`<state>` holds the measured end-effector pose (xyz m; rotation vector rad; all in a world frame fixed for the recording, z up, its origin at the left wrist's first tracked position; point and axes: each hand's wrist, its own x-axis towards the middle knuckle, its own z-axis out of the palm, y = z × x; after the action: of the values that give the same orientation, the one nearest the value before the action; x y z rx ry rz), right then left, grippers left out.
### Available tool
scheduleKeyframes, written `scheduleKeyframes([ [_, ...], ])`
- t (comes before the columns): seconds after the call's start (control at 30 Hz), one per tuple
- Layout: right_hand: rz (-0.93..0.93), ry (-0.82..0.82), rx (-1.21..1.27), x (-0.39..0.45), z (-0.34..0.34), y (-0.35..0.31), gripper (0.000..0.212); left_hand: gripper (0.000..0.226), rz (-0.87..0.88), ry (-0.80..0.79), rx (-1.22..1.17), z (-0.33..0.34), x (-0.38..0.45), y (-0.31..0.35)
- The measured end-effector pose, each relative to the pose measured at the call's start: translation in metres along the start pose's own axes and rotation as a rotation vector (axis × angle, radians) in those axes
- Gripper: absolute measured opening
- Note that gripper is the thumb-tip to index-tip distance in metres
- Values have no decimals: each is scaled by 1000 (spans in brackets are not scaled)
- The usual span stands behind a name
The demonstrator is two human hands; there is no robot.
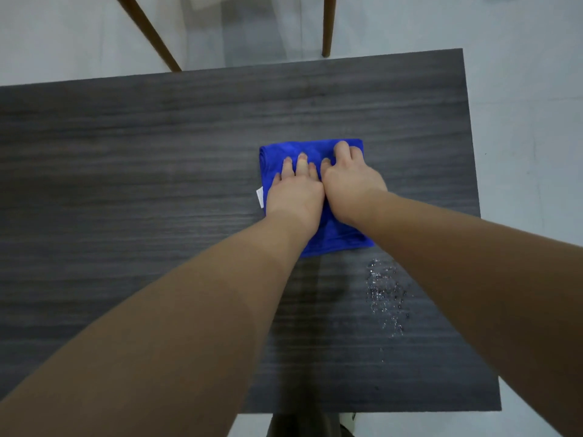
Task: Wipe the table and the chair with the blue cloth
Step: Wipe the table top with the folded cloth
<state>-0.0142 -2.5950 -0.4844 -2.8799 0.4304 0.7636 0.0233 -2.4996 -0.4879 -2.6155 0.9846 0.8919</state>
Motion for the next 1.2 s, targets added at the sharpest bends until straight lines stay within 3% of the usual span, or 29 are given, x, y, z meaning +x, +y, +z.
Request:
scheduleKeyframes([
  [0.37,15,4,-33,84,-39,23,47,88,26,27,-72,-53,74,-17],
  [0.63,33,21,8,142,-67,42,47,99,58,33,-75,-94,126,-28],
  [1.0,48,5,40,160,-84,46,41,88,78,71,-101,-103,153,-35],
  [1.2,87,29,142,155,-82,49,42,114,93,10,-32,-108,154,-37],
])
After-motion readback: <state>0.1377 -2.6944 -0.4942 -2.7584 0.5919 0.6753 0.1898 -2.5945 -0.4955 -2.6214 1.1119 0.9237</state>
